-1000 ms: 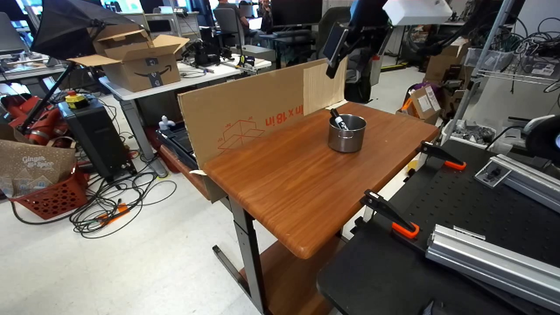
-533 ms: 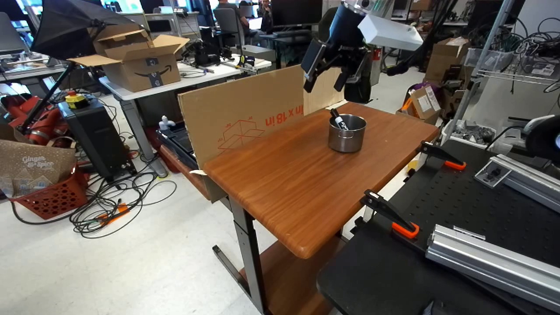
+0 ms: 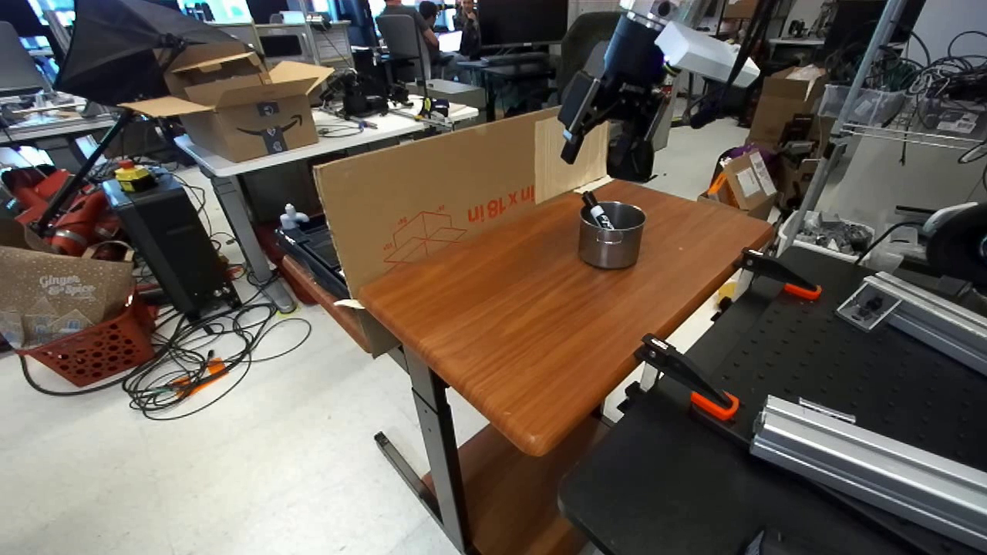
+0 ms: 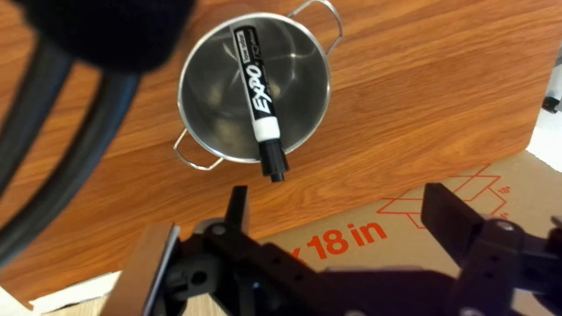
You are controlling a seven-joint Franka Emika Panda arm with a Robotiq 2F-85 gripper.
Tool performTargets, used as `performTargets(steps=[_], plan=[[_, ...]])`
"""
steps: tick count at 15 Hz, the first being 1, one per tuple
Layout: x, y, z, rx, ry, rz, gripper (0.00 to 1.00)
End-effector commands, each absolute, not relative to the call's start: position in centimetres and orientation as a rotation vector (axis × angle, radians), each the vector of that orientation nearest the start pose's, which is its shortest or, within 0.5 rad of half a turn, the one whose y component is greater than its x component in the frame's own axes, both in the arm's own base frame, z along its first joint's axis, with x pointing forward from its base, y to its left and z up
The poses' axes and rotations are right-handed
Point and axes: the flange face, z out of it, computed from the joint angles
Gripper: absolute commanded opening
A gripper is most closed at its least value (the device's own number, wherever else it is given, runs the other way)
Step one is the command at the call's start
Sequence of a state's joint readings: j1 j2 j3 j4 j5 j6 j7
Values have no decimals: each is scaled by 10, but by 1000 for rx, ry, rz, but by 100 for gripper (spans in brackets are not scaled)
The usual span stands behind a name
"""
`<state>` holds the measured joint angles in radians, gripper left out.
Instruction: Take the black marker out of the silver pot and place it on the table
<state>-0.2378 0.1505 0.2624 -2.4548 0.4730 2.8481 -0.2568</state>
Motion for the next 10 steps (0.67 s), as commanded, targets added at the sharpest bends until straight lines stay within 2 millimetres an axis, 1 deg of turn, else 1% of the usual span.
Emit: performTargets(steps=[1, 5, 10], plan=[[505, -22, 248, -2896, 243, -270, 100], [506, -27, 236, -2937, 252, -208, 100], [519, -21, 221, -2998, 233, -151, 100]])
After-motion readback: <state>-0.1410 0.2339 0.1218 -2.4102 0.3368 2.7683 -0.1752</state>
